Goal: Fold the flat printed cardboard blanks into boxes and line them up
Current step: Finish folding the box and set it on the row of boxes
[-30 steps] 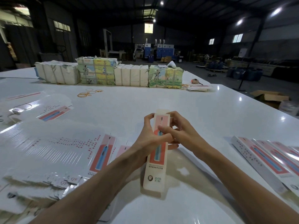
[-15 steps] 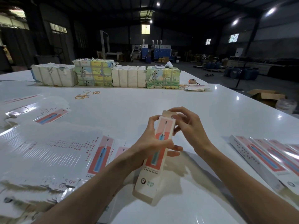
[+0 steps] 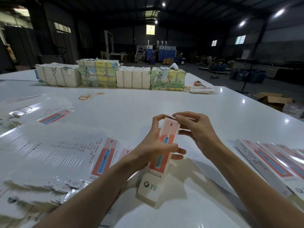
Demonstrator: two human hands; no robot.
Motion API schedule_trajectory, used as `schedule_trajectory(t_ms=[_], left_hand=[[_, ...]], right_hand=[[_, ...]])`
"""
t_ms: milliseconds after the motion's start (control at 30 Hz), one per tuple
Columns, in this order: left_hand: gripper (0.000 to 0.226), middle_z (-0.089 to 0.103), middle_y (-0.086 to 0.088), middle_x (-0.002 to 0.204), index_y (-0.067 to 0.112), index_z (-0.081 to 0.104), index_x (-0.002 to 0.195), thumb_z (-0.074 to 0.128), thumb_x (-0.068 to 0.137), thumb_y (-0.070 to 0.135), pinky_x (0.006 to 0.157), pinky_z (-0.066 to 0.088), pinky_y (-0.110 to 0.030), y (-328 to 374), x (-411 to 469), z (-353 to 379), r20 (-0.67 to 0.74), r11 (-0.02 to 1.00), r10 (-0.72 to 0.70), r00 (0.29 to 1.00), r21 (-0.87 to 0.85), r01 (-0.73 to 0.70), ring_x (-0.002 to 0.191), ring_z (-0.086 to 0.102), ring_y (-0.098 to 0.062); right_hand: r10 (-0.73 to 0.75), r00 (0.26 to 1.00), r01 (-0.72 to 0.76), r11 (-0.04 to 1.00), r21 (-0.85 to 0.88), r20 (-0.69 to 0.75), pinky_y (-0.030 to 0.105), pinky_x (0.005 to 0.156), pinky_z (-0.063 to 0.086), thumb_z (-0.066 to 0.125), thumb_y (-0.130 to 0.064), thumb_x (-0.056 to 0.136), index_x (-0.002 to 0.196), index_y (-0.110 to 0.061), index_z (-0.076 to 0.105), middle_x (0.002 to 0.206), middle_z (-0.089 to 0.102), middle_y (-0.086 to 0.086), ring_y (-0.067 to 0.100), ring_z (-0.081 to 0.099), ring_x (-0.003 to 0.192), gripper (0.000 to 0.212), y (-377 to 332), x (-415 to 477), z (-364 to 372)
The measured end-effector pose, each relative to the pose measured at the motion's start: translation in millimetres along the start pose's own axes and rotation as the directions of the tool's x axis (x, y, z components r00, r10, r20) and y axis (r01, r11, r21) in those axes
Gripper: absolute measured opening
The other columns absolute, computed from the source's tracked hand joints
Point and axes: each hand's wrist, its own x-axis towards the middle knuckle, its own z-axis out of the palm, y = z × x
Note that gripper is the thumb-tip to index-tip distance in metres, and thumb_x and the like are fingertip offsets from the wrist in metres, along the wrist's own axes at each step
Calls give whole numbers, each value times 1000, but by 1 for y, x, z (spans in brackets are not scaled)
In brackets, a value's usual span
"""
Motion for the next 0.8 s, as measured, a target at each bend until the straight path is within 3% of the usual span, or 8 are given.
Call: schedule_trajectory(t_ms=[233,433,600,800], left_hand=[[104,55,6,128,60,17,140,90,72,30,74,65,-33,1,-1,2,-33,999,27,999,38,-26,104,75,-24],[99,53,0,128,59,23,140,88,79,16,70,64,-31,1,0,3,10,1000,30,999,-10,-30,96,78,-24],[93,53,-13,130,54,26,139,83,81,9,75,65,-41,3,2,-3,-23,994,2,1000,-107,-5,94,79,-35],[88,57,-15,125,50,30,137,79,85,-2,73,65,-39,3,2,-5,-74,984,-9,997,-178,-4,91,79,-37]], right_hand=[[16,1000,-16,1000,12,6,32,70,64,70,-15,99,97,-13,84,100,80,7,26,78,95,14,-6,-1,-6],[8,999,-5,998,-59,46,37,76,65,64,-11,102,101,-11,83,101,80,6,27,78,97,18,-9,-2,-9],[-15,985,13,1000,12,174,38,86,64,64,-15,103,118,-11,78,113,79,4,24,75,110,21,-5,-7,-2],[-158,985,166,979,-120,68,31,81,65,70,-21,101,109,-14,76,103,78,-3,20,76,104,12,3,-9,11]])
